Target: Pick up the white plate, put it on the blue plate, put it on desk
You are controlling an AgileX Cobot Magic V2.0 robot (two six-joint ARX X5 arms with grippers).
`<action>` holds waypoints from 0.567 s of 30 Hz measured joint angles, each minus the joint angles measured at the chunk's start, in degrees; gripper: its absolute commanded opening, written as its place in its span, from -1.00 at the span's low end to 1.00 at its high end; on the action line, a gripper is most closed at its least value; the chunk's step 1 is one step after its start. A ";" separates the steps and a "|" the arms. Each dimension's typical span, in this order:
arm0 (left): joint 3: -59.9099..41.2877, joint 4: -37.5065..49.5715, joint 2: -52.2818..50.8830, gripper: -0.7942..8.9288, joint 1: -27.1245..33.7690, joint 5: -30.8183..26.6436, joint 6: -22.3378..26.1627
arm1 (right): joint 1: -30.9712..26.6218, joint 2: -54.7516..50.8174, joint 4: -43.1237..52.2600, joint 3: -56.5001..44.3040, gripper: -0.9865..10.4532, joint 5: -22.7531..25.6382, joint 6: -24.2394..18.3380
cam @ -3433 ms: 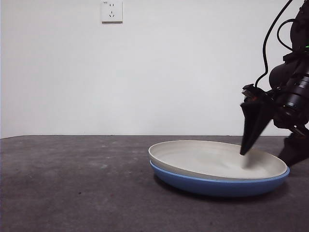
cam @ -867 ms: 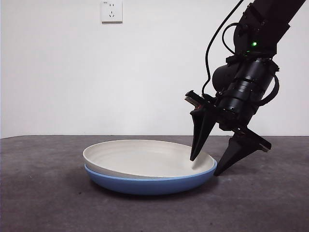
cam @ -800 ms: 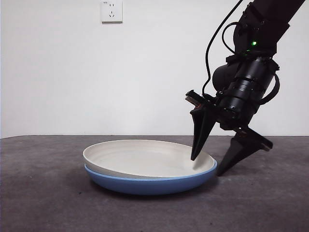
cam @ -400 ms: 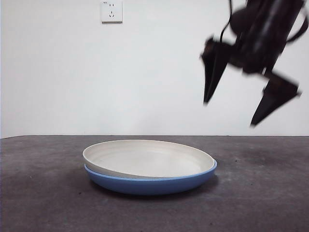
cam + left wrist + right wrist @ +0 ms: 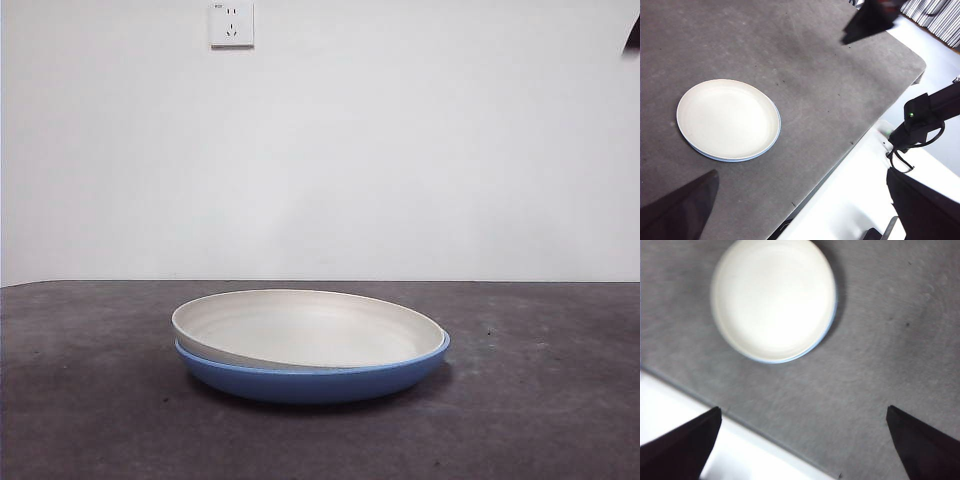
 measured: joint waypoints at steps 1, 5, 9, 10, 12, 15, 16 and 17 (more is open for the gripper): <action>0.00 0.00 0.00 0.51 0.00 0.00 0.00 | 0.68 -1.88 -0.59 0.00 0.24 0.00 0.00; 0.00 -0.11 0.00 0.51 0.00 0.00 -0.02 | 3.17 -9.70 -2.21 0.02 0.24 1.64 0.42; 0.00 -0.13 0.00 0.51 0.00 0.00 -0.04 | 4.04 -16.17 -2.64 0.04 0.24 5.46 0.61; 0.00 -0.13 0.00 0.51 0.00 0.00 -0.04 | 4.09 -17.55 -2.67 0.02 0.24 5.81 0.63; 0.00 -0.13 0.00 0.51 0.00 0.00 -0.04 | 4.09 -20.50 -2.69 0.02 0.24 5.84 0.63; 0.00 0.00 0.00 0.51 0.00 0.00 -0.04 | 4.09 -24.15 -2.69 0.04 0.24 5.86 0.61; 0.00 0.13 0.00 0.51 0.00 0.00 -0.04 | 4.09 -25.09 -2.69 0.04 0.24 5.86 0.61; 0.00 0.13 0.00 0.51 0.00 0.00 -0.04 | 4.09 -26.01 -2.69 0.09 0.24 5.86 0.61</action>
